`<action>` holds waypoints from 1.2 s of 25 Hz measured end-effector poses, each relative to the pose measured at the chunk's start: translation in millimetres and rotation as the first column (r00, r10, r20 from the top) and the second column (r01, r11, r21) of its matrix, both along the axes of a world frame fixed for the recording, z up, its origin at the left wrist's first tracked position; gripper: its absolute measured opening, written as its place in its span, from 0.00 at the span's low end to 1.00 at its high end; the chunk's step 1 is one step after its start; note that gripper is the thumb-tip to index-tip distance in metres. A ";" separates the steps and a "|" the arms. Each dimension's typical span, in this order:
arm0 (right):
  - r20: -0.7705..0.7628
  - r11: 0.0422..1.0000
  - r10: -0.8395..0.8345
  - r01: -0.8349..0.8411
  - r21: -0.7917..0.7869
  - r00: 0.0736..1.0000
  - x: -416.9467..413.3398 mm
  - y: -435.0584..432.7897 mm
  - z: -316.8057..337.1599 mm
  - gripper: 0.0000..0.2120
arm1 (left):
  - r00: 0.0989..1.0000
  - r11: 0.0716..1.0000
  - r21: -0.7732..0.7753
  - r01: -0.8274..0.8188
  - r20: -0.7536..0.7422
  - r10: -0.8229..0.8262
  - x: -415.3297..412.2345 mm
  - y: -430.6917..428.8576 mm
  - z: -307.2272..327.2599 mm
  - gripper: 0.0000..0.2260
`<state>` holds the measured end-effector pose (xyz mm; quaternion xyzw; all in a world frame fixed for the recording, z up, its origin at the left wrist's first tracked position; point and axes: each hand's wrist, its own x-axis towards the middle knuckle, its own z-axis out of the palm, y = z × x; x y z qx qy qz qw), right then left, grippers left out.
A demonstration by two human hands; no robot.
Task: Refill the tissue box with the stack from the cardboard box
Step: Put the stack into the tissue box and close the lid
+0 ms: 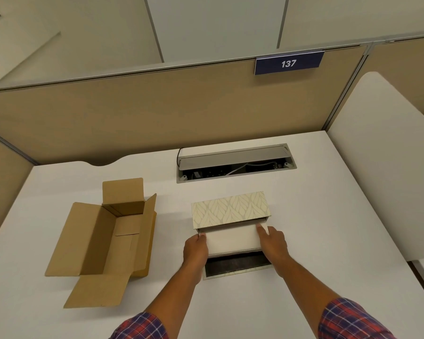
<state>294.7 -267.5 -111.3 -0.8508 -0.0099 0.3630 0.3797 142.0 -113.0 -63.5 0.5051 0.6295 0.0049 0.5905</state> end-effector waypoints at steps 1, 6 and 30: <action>0.003 1.000 0.003 -0.003 0.002 1.000 0.0 -0.1 -0.5 0.32 | 1.000 1.000 -0.002 0.003 -0.003 -0.003 -0.2 0.5 0.0 0.09; -0.034 0.999 -0.017 0.018 0.027 0.999 3.6 0.9 7.5 0.32 | 1.000 0.999 -0.033 0.019 -0.002 -0.019 -1.2 4.4 1.3 0.10; 0.189 0.939 0.009 -0.073 0.337 0.982 4.5 -39.8 53.2 0.10 | 0.934 0.982 0.140 0.124 0.318 -0.163 -47.0 -4.5 23.8 0.19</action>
